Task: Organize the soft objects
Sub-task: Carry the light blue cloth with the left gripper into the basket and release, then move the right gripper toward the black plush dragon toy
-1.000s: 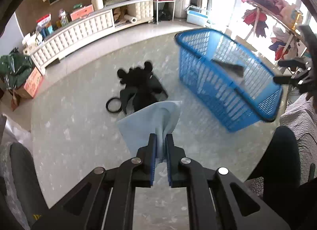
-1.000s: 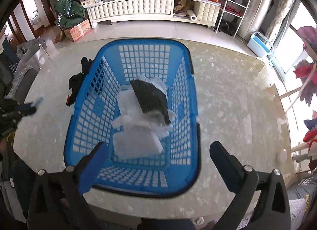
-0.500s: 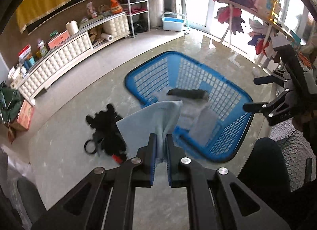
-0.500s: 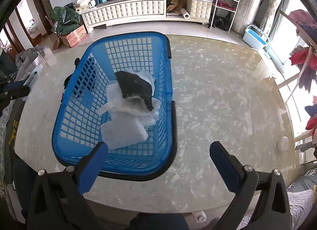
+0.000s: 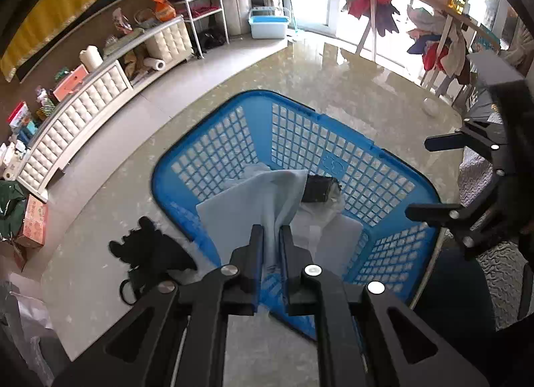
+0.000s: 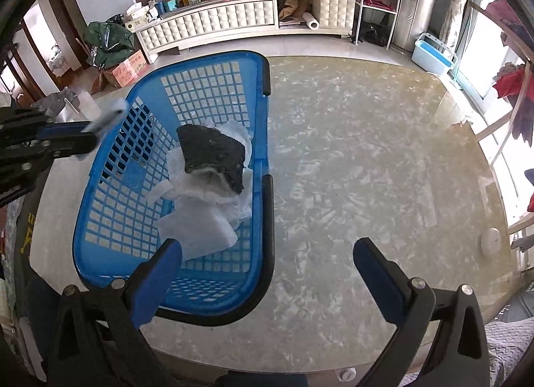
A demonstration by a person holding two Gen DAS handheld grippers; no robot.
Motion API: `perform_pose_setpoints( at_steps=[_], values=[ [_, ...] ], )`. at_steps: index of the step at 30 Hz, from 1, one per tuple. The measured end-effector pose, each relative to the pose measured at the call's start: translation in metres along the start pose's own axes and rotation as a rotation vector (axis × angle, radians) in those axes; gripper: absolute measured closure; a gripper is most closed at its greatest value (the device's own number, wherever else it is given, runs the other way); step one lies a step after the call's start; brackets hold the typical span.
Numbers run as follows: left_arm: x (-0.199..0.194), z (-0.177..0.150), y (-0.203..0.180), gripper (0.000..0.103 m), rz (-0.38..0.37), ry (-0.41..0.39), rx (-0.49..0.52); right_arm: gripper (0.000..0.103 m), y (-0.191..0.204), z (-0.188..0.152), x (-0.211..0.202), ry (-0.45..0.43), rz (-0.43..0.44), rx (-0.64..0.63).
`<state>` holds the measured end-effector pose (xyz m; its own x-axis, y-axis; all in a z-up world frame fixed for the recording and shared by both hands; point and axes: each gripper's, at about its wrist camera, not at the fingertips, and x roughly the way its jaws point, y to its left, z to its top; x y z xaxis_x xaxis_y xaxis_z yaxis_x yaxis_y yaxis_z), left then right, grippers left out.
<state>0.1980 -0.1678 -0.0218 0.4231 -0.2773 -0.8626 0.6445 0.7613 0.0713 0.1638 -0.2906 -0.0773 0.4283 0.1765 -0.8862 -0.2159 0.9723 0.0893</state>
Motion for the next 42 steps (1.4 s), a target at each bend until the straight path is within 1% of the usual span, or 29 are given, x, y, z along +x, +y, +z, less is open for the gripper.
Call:
perform_pose_setpoints(
  at_steps=[6, 13, 21, 22, 24, 25, 26, 27, 29, 30, 32, 35, 37, 39, 42],
  values=[
    [0.039, 0.015, -0.007, 0.095, 0.000, 0.053, 0.032, 0.000, -0.005, 0.001, 0.003, -0.003, 0.014, 0.010],
    [0.075, 0.022, -0.015, 0.095, -0.007, 0.102, 0.049, 0.000, -0.016, -0.001, 0.010, 0.010, 0.026, 0.042],
    [0.092, 0.020, -0.021, 0.094, -0.021, 0.139, 0.064, 0.000, -0.018, -0.003, 0.017, 0.029, 0.037, 0.055],
    [0.092, 0.019, -0.020, 0.092, -0.023, 0.138, 0.061, 0.000, -0.018, -0.003, 0.017, 0.029, 0.039, 0.055],
    [0.092, 0.019, -0.021, 0.083, -0.027, 0.139, 0.062, 0.000, -0.018, -0.002, 0.017, 0.030, 0.041, 0.054],
    [0.091, 0.019, -0.021, 0.081, -0.022, 0.137, 0.064, 0.000, -0.018, -0.002, 0.017, 0.030, 0.042, 0.053],
    [0.091, 0.019, -0.020, 0.075, -0.020, 0.132, 0.065, 0.000, -0.017, -0.001, 0.018, 0.030, 0.043, 0.053],
    [0.090, 0.019, -0.019, 0.065, -0.015, 0.126, 0.066, 0.000, -0.017, -0.001, 0.017, 0.029, 0.044, 0.053],
    [0.087, 0.020, -0.019, 0.053, -0.016, 0.114, 0.064, 0.000, -0.016, -0.001, 0.016, 0.028, 0.045, 0.053],
    [0.085, 0.021, -0.018, 0.052, -0.023, 0.110, 0.063, 0.000, -0.016, -0.001, 0.016, 0.027, 0.041, 0.054],
    [0.079, 0.022, -0.019, 0.042, -0.019, 0.094, 0.065, 0.000, -0.015, -0.001, 0.015, 0.027, 0.038, 0.054],
    [0.068, 0.021, -0.021, 0.036, -0.010, 0.081, 0.071, 0.000, -0.013, 0.000, 0.011, 0.021, 0.032, 0.053],
    [0.057, 0.019, -0.021, 0.029, -0.009, 0.064, 0.062, 0.000, -0.010, 0.000, 0.006, 0.012, 0.030, 0.050],
    [0.045, 0.016, -0.021, 0.019, -0.007, 0.047, 0.050, 0.000, -0.007, 0.001, 0.001, 0.003, 0.028, 0.046],
    [0.028, 0.009, -0.021, 0.015, 0.010, 0.022, 0.037, 0.000, 0.000, 0.001, -0.008, -0.014, 0.022, 0.036]
  ],
)
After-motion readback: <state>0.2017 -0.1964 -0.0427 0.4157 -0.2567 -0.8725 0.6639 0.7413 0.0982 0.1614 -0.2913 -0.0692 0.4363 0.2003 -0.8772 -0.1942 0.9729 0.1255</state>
